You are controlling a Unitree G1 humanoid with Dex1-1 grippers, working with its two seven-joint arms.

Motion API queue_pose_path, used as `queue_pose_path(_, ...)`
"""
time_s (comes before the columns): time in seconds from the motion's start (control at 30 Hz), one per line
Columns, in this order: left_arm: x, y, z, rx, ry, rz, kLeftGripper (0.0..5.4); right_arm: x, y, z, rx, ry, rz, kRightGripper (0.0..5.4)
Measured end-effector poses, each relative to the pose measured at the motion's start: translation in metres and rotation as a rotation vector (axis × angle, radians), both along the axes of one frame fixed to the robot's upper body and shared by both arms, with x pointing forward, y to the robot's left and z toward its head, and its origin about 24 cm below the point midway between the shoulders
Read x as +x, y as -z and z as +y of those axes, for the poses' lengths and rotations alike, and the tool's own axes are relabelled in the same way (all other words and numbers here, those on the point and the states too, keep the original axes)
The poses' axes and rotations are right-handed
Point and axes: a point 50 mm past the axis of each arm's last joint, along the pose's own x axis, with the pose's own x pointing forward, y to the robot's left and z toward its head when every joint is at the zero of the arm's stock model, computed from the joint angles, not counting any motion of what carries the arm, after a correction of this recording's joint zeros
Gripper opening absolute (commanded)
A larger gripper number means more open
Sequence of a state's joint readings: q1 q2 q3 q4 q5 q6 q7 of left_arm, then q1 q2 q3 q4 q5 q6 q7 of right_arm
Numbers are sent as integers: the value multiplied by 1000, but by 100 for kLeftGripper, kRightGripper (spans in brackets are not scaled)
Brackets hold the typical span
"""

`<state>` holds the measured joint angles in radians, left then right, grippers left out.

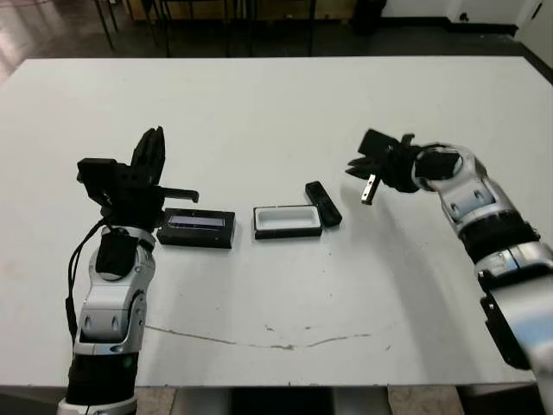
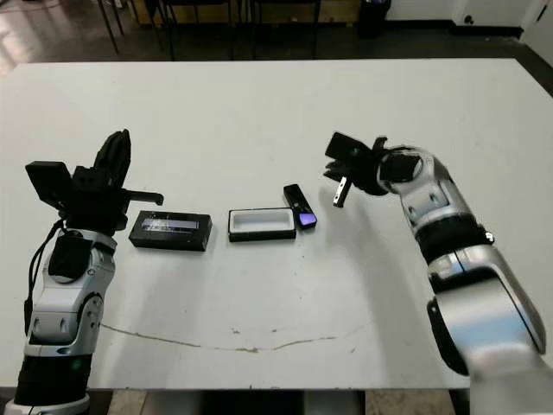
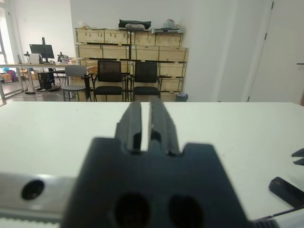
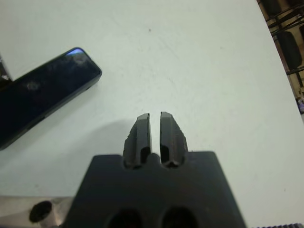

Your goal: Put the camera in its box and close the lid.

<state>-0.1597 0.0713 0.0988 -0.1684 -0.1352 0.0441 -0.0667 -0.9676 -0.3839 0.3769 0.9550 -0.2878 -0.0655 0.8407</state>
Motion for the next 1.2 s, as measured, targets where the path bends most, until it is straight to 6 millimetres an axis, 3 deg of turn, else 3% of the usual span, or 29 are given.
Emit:
queue_pose_path(0.43, 0, 0, -3, -13, 1, 1, 2, -1, 12, 17, -110, -95, 101, 0)
queue_pose_path(1.2, -2, 3, -6, -40, 2, 5, 2, -1, 12, 49, -129, -165, 125, 0)
